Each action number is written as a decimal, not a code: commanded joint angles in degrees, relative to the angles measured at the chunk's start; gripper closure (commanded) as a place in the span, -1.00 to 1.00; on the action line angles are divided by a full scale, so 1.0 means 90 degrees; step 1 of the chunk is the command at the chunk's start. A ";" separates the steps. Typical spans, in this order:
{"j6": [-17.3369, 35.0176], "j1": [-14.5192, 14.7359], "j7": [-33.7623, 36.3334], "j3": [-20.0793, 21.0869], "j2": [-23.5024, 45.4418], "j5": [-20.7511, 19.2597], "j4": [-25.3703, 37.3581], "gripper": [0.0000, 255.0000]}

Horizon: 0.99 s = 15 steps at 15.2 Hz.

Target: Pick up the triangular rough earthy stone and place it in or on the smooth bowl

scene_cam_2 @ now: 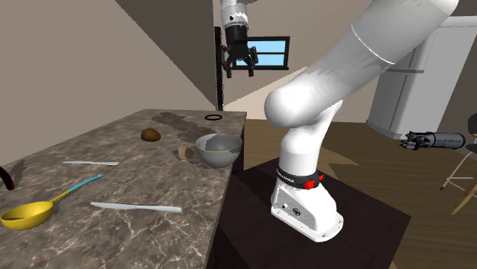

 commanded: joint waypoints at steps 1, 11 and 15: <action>0.0000 0.0000 0.0000 0.0000 0.0000 0.0000 0.0000 -1.00; 0.1621 0.0404 0.0117 0.0681 0.2111 0.0193 0.0146 -1.00; 0.2159 0.0536 0.0204 0.0943 0.3066 0.0153 0.0420 -1.00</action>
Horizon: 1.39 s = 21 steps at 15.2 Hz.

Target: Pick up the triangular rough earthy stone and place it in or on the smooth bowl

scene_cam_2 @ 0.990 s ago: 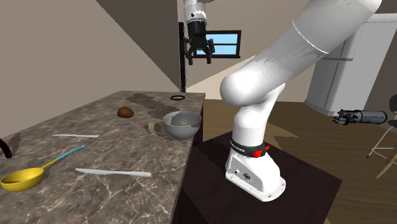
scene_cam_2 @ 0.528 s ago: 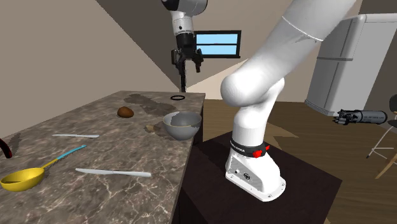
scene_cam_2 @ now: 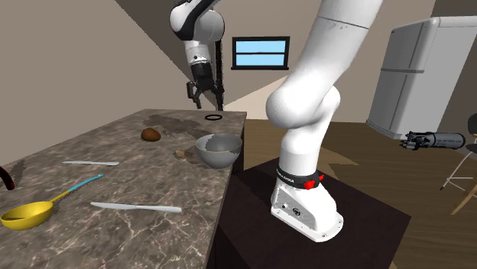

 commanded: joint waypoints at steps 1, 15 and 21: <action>0.0278 0.0062 0.0042 0.0124 0.0507 -0.0042 0.0159 -1.00; 0.1250 0.0651 0.0545 0.0648 0.3826 -0.0806 0.1923 -1.00; 0.1752 0.0661 0.0587 0.0622 0.3976 -0.0867 0.1564 -1.00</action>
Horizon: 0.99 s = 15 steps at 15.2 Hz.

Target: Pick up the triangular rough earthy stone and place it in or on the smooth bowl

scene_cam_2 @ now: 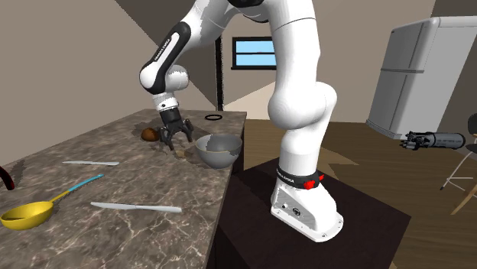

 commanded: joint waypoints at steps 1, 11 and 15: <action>0.0220 0.0006 0.0021 -0.0015 0.0096 -0.0037 -0.0126 -1.00; 0.0219 0.0006 0.0021 -0.0015 0.0095 -0.0037 -0.0125 1.00; 0.0219 0.0007 0.0022 -0.0016 0.0099 -0.0038 -0.0122 1.00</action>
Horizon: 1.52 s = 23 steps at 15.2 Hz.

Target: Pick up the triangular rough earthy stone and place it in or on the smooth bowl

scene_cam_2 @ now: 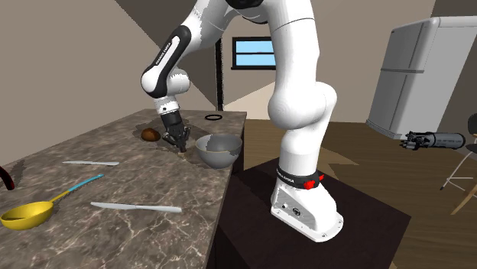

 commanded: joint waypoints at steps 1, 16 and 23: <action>-0.0001 0.0000 0.0001 -0.0001 0.0005 -0.0001 -0.0003 1.00; 0.3132 0.0653 0.4721 -0.0366 -0.1203 -0.2822 -0.2473 -1.00; 0.3131 0.0654 0.4720 -0.0367 -0.1203 -0.2821 -0.2473 -1.00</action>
